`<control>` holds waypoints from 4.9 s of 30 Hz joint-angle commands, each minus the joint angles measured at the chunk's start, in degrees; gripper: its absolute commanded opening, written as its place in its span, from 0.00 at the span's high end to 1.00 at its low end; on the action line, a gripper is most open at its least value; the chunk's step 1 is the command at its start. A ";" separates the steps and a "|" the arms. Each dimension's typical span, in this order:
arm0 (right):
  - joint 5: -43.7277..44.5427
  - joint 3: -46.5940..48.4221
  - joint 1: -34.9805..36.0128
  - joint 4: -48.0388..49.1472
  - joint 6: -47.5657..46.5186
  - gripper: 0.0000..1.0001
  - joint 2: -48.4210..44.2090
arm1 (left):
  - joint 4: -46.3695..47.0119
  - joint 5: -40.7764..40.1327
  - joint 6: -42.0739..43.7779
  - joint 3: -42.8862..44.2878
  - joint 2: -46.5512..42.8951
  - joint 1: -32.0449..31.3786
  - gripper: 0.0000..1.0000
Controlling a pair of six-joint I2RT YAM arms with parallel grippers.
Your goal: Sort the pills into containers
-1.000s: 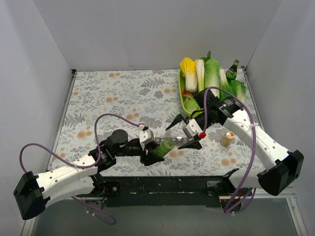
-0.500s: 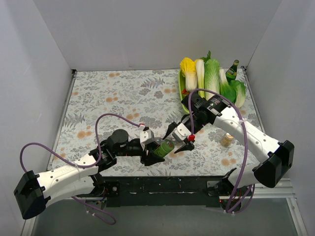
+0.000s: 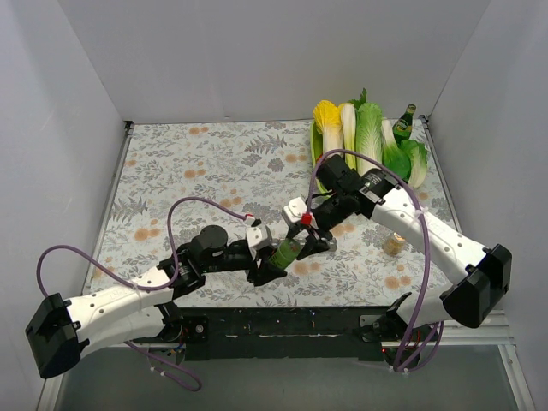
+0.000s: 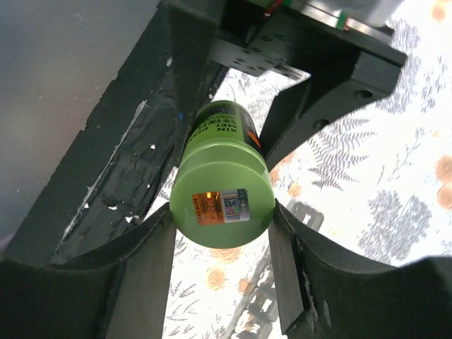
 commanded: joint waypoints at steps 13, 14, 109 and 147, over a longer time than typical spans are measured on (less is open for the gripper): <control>1.52 -9.19 -1.60 27.58 64.71 0.52 3.84 | 10.49 -23.06 1.20 1.48 5.03 -0.19 1.00; 0.20 -8.40 -2.04 25.83 60.17 0.35 3.92 | 10.06 -21.75 1.20 0.25 4.15 -0.19 1.00; 0.09 -7.41 6.22 3.92 -14.86 0.39 -4.42 | 4.60 10.08 -0.91 -2.83 -3.24 -0.27 1.00; -6.59 -12.61 -5.64 18.79 8.06 0.02 -6.62 | 7.51 -2.41 1.38 -9.52 -6.75 -0.54 1.00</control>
